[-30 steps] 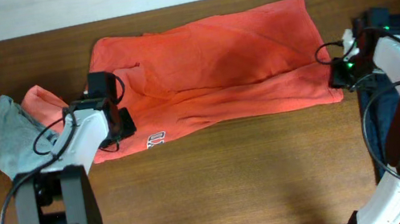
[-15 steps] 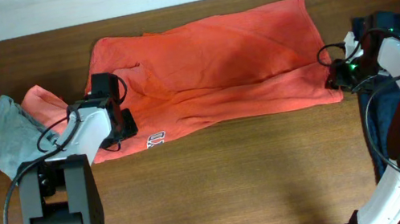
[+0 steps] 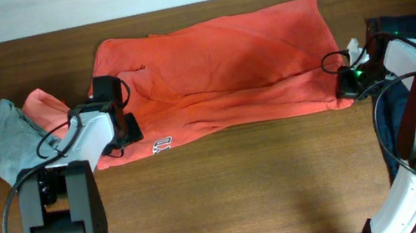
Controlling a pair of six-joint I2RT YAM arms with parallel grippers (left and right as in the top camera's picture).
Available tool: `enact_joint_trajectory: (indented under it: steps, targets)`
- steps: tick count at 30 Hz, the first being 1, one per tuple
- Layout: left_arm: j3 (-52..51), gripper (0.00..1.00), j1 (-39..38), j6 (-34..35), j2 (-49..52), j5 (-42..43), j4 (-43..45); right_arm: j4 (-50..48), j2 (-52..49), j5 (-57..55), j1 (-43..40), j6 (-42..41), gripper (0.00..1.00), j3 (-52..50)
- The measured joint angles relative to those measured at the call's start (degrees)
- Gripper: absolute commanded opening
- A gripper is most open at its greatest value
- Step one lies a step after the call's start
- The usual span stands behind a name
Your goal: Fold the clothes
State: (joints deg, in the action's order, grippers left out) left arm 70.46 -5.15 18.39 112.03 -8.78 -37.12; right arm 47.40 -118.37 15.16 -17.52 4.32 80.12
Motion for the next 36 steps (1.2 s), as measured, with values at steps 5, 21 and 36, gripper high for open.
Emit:
enact_joint_trajectory:
  steps: [5,21,36]
  targets:
    - [0.8,0.38,0.0,-0.7,0.6,1.7,-0.9,3.3,0.0,-2.9,0.1,-0.1,0.04,0.4]
    - [-4.9,0.36,0.5,-0.6,-2.4,5.7,-12.8,20.9,-0.2,-16.7,0.5,-4.8,0.04,0.6]
    - [-7.3,0.34,2.2,-2.6,-3.0,9.9,-20.1,27.6,-0.6,-19.0,0.5,-7.4,0.04,-2.8]
